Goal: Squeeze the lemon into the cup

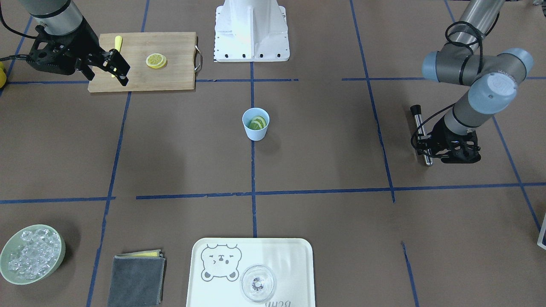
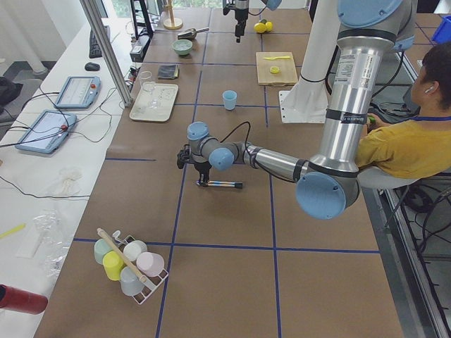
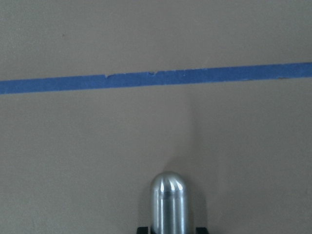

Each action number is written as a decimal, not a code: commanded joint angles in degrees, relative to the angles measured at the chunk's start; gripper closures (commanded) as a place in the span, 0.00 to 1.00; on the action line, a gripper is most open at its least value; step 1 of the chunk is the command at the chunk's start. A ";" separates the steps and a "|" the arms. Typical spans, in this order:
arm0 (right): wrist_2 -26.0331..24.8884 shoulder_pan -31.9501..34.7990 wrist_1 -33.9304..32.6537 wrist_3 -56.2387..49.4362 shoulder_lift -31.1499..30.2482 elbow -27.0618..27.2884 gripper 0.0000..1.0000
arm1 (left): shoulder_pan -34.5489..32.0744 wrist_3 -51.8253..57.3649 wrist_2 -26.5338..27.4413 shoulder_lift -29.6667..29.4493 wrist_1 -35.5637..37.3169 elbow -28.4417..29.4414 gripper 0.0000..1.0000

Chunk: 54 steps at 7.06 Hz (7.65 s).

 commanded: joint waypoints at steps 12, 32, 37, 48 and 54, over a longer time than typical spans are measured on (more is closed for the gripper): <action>15.22 44.65 -0.70 -69.68 -10.05 -25.00 0.00 | -43.62 60.48 -7.88 3.95 19.98 0.27 0.00; 14.79 40.32 0.00 -71.74 -8.66 -28.01 0.00 | -41.71 60.57 -12.62 12.39 29.33 -8.79 0.00; 15.40 40.47 -0.53 -71.57 -7.86 -31.08 0.00 | -41.71 59.87 -12.71 11.78 29.33 -9.14 0.00; 15.14 40.73 0.09 -63.57 -7.77 -30.92 0.00 | -41.62 45.72 -12.45 10.55 24.49 -6.05 0.00; 14.87 42.58 0.18 -63.57 -7.51 -30.74 0.00 | -41.62 48.00 -12.62 10.90 24.85 -7.11 0.00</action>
